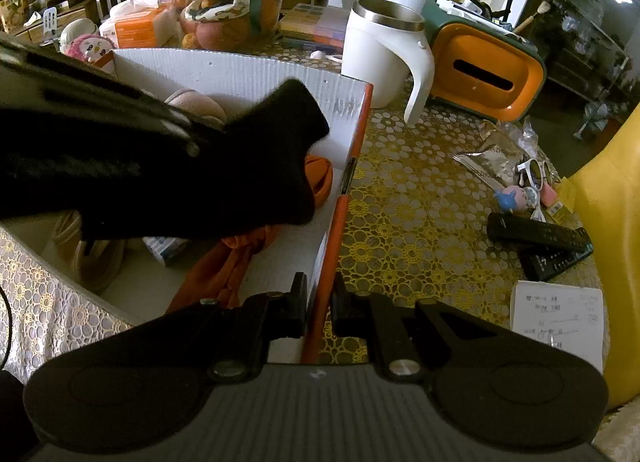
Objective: Organize objects
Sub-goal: 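Lower the black cloth into the cardboard box and open the left gripper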
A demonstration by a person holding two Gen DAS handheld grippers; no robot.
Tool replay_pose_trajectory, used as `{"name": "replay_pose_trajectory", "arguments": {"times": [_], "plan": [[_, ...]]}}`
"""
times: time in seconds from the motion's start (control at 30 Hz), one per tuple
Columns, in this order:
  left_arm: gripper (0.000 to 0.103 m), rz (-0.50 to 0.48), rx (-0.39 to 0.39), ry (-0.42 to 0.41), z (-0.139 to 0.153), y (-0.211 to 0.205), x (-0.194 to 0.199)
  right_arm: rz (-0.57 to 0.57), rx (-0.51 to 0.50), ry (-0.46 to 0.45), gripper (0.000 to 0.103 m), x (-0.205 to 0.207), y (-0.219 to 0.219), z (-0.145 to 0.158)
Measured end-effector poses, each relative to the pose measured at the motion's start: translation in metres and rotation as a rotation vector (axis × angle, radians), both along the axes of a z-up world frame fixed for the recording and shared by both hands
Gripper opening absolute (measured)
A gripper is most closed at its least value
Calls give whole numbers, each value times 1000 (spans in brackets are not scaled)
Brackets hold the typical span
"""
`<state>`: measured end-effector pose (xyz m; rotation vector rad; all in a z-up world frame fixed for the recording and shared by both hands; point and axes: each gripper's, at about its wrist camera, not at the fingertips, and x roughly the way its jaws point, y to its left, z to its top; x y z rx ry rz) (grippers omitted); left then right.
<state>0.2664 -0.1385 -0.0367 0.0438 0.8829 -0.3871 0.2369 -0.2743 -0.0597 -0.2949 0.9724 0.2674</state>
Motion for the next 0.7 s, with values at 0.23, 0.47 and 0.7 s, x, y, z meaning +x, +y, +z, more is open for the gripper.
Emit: {"name": "replay_pose_trajectory", "arguments": {"times": [0.23, 0.47, 0.7], "plan": [[3, -17, 35, 77, -21, -4, 8, 1, -1, -1, 11, 0, 0, 0], [7, -27, 44, 139, -34, 0, 12, 3, -5, -4, 11, 0, 2, 0], [16, -40, 55, 155, -39, 1, 15, 2, -3, -4, 11, 0, 1, 0]]}}
